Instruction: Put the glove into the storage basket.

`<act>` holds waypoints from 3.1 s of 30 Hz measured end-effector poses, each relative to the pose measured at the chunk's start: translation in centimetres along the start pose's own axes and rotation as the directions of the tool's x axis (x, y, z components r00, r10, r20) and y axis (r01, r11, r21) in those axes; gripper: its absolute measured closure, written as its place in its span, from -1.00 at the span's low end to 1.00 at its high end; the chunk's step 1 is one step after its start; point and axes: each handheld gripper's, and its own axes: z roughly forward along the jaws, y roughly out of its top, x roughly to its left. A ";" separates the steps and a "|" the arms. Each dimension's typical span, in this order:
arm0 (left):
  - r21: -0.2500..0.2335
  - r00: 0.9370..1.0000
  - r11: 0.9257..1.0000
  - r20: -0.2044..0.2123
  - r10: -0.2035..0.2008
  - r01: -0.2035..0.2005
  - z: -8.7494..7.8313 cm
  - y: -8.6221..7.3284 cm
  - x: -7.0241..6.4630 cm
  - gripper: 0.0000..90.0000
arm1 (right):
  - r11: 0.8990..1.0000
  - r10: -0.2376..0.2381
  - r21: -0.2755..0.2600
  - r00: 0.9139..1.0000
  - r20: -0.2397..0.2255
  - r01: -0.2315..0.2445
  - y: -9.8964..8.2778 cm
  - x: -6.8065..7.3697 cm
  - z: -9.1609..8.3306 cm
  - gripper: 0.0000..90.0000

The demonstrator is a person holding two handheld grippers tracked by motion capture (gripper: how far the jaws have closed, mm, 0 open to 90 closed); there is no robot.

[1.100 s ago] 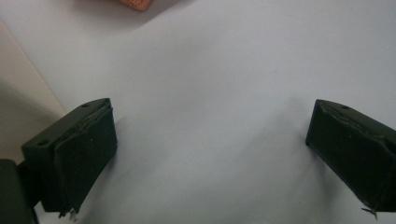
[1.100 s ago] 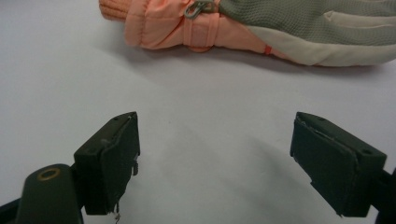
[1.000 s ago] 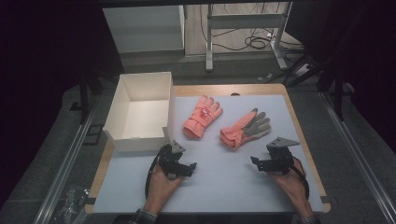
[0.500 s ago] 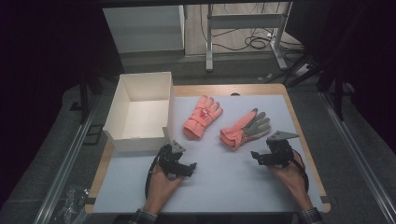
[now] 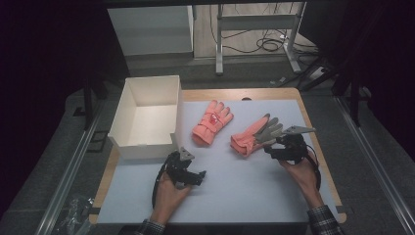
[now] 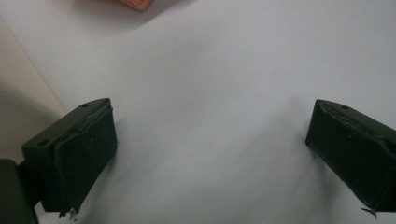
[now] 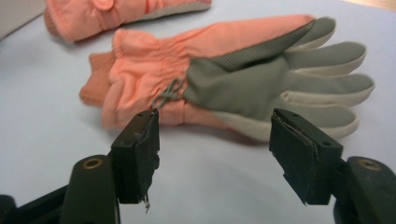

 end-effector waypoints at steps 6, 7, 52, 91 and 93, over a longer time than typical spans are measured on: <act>0.000 1.000 1.000 0.000 0.000 0.000 0.0 0.0 0.0 -0.96 | 1.000 0.018 -0.010 0.999 0.028 -0.018 1.3 -1.0 0.5 -0.07; 0.000 1.000 1.000 0.000 0.000 0.000 0.0 0.0 0.0 -0.95 | 1.000 0.025 -0.008 0.999 0.030 -0.025 1.5 -1.1 0.7 -0.05; 0.001 1.000 1.000 0.002 0.001 -0.001 0.0 0.0 0.0 -0.95 | 0.999 0.044 0.033 0.998 -0.049 -0.042 4.4 -1.8 2.8 0.94; 0.001 1.000 1.000 0.000 0.003 -0.003 0.0 0.0 0.0 -0.95 | 0.905 -0.317 0.072 0.778 -0.542 0.419 3.2 5.5 3.9 0.94; 0.001 1.000 1.000 0.000 0.001 -0.001 0.0 0.0 0.0 -0.95 | 0.900 -0.324 0.079 0.778 -0.538 0.429 3.0 5.6 4.3 0.93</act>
